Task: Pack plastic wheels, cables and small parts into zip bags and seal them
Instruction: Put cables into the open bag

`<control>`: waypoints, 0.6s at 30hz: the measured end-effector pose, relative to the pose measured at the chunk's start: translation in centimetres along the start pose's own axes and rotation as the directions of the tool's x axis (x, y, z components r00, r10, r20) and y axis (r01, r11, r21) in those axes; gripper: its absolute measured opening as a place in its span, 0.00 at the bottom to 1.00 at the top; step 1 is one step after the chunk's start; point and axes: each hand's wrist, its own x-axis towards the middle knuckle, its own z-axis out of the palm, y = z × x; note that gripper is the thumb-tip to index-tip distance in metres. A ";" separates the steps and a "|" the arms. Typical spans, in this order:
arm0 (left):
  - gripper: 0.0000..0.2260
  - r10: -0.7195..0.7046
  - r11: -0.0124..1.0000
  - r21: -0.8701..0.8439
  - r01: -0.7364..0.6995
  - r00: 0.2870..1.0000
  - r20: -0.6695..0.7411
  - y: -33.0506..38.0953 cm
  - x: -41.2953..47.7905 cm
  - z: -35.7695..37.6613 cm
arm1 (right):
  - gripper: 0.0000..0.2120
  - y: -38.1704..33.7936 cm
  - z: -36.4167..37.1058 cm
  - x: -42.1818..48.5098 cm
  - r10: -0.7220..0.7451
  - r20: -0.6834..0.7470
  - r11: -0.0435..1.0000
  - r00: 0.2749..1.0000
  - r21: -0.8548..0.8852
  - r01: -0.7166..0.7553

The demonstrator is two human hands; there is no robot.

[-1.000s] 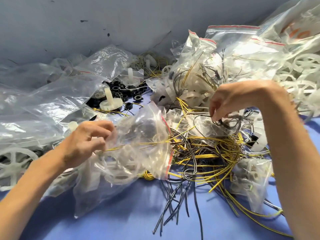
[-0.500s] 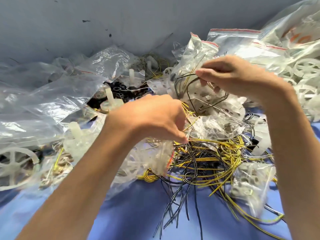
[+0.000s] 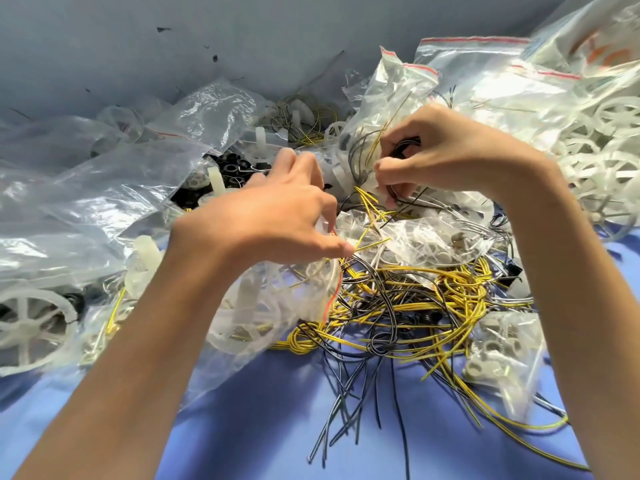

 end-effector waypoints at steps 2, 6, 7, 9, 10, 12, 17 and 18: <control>0.21 -0.029 0.999 0.026 0.029 0.999 0.012 -0.1 -0.2 -0.2 | 0.12 -0.2 0.5 0.3 -0.027 0.001 0.998 1.000 -0.051 0.027; 0.24 -0.090 0.995 0.047 0.086 0.990 0.108 -0.6 -0.5 -0.6 | 0.11 -0.6 1.6 0.7 0.009 0.117 0.994 0.993 0.111 -0.022; 0.23 -0.107 0.993 0.061 0.099 0.985 0.135 -0.7 -0.5 -0.7 | 0.09 -0.6 1.8 0.7 0.005 0.156 0.991 0.988 0.130 -0.026; 0.22 -0.128 0.989 0.099 0.112 0.977 0.168 -0.7 -0.6 -0.9 | 0.07 -0.7 2.4 0.8 -0.016 0.248 0.995 0.969 0.101 -0.009; 0.23 -0.131 0.986 0.120 0.111 0.976 0.174 -0.6 -0.6 -1.1 | 0.06 -0.7 2.6 0.9 -0.017 0.306 0.997 0.952 0.082 -0.009; 0.27 -0.144 0.984 0.134 0.121 0.973 0.181 -0.5 -0.7 -1.3 | 0.04 -0.7 2.9 0.9 0.006 0.439 0.995 0.899 0.085 -0.048; 0.29 -0.131 0.990 0.071 0.120 0.978 0.162 -1.2 -0.7 -1.4 | 0.13 -0.8 2.6 0.4 0.024 0.606 0.987 0.795 0.112 -0.115; 0.29 -0.128 0.991 0.064 0.120 0.981 0.145 -1.4 -0.7 -1.4 | 0.16 -0.9 2.4 0.3 0.022 0.627 0.988 0.779 0.104 -0.111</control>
